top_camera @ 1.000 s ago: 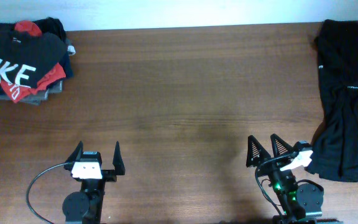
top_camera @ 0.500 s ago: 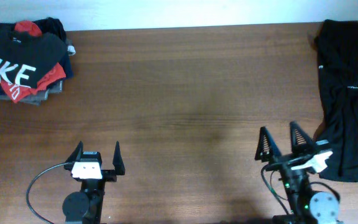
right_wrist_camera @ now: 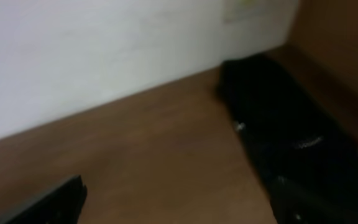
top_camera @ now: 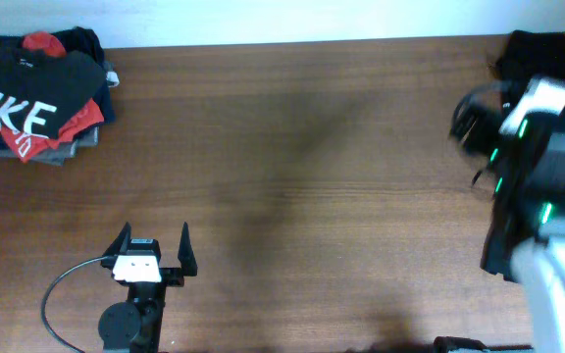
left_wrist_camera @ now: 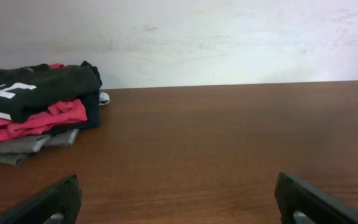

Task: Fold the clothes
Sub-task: 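Reach the right gripper to the black shirt at the right edge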

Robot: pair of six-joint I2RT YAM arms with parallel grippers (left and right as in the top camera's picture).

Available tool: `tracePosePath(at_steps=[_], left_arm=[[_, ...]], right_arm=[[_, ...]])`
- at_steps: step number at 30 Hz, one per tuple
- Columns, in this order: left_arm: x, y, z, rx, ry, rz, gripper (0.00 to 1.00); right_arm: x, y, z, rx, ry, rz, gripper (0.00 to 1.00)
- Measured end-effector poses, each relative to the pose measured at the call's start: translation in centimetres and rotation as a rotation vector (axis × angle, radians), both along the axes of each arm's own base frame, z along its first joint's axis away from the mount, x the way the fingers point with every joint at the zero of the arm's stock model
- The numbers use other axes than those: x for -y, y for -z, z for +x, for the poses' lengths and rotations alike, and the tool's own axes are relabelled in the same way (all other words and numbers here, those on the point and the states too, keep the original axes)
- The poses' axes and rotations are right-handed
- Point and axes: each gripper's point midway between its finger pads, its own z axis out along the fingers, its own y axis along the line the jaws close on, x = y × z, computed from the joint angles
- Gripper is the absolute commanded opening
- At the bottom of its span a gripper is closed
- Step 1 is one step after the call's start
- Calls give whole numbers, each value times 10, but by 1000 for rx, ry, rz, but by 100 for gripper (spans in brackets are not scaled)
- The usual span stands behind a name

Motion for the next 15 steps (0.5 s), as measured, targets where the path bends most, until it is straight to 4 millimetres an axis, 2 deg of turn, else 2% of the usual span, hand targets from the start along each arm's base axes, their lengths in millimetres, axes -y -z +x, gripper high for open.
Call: tracePosePath(at_steps=[2, 5, 7, 10, 15], left_arm=[[0, 0, 0, 1, 0, 0, 99], [0, 0, 0, 0, 0, 0, 99], [0, 0, 0, 0, 0, 0, 99], [0, 0, 0, 0, 0, 0, 99], [0, 0, 0, 0, 0, 0, 99]], right_arm=[[33, 7, 25, -110, 66, 4, 99], [75, 22, 51, -230, 143, 24, 98], [96, 34, 65, -275, 174, 34, 99], [122, 60, 76, -337, 210, 46, 99], [158, 99, 80, -382, 266, 64, 98]])
